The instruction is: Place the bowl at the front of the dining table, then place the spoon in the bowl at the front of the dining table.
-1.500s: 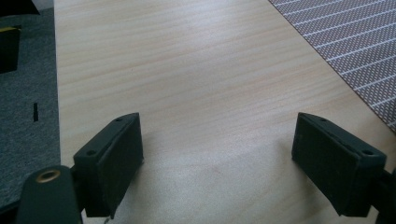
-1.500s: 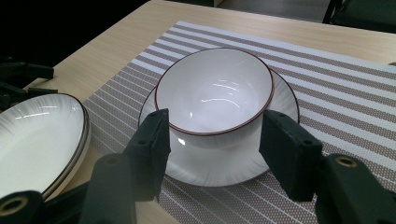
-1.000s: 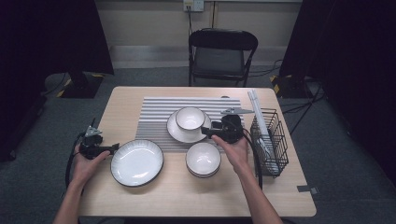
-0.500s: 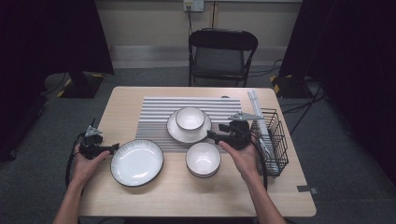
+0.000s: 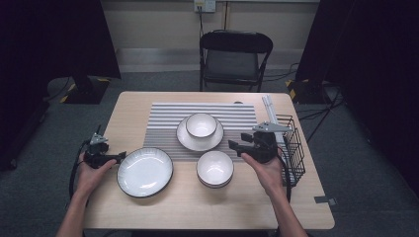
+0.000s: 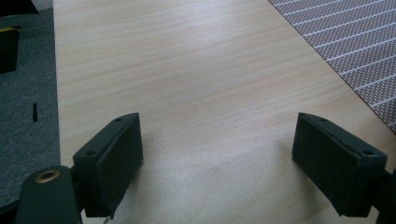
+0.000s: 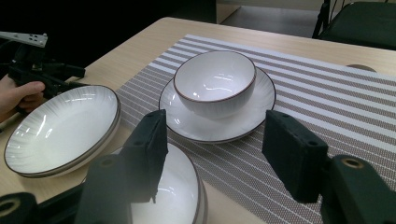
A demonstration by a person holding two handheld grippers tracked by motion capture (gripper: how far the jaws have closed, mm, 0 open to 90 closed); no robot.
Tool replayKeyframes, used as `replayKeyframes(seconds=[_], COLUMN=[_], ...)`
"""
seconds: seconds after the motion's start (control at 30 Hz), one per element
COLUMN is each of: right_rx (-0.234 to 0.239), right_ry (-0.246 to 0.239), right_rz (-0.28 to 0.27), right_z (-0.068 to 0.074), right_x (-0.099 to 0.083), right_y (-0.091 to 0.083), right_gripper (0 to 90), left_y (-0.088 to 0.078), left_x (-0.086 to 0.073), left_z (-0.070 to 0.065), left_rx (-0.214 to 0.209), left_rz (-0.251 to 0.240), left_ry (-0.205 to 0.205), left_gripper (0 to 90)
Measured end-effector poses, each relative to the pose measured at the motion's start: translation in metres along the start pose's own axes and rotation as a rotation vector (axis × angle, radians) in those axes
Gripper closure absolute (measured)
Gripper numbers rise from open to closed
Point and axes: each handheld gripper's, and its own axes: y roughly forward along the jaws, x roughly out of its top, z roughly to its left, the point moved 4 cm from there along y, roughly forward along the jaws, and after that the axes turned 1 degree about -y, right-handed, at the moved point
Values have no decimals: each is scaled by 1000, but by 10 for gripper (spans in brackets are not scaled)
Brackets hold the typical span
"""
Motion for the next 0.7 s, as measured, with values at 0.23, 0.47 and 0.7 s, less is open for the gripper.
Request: replayKeyframes(seconds=[0.23,0.47,0.7], right_rx=[7,1,-13], right_ry=[8,16,32], right_rz=[-2,-21,-24], right_z=[-3,-6,-14], right_x=[-2,-3,-4], right_y=[-9,-21,-34], right_gripper=[398,394,409], left_y=[0,0,0], left_x=[0,0,0], left_z=[0,0,0], left_rx=[0,0,0], left_rz=[0,-1,-1], left_ry=[1,1,2], left_gripper=[158,158,158])
